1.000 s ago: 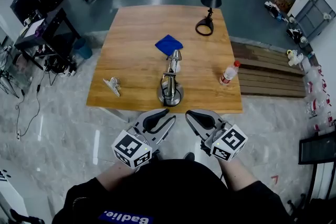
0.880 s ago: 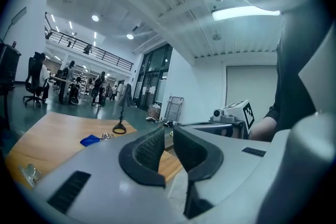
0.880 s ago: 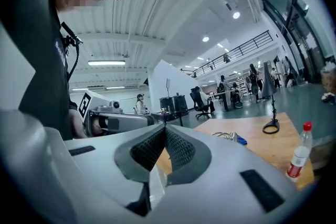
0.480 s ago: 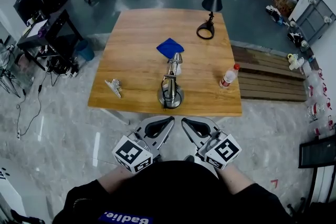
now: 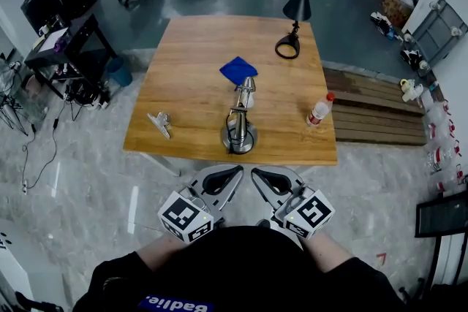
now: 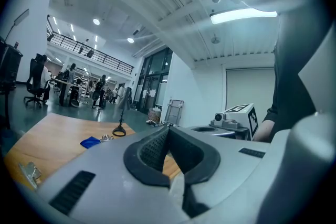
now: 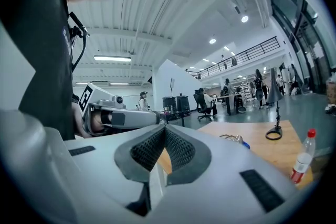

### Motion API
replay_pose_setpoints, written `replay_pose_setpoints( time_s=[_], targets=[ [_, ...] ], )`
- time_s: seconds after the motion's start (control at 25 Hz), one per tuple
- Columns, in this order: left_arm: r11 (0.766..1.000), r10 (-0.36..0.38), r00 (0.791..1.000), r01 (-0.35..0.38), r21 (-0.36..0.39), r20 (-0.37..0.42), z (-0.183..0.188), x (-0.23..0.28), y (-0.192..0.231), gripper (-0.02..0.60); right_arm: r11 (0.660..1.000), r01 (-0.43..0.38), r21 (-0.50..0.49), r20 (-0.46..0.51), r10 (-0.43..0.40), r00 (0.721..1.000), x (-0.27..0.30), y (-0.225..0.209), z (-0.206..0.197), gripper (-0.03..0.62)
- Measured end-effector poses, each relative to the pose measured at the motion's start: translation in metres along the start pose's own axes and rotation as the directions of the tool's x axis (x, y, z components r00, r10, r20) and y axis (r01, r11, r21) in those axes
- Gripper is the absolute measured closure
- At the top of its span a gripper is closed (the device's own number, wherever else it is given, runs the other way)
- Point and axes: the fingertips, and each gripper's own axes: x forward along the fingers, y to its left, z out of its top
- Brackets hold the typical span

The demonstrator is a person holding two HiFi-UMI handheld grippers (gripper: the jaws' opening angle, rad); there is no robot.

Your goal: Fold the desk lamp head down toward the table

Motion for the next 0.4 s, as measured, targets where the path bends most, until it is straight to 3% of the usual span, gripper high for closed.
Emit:
replay_pose_setpoints(
  time_s=[0.4],
  targets=[
    [1.0,0.007,1.0,-0.007,0.001,-0.01,-0.0037,-0.0011,0.0001,0.574,1.0,-0.002,0.002,-0.009,0.002,1.0,-0.0001,0.0019,-0.0024,0.589]
  ],
)
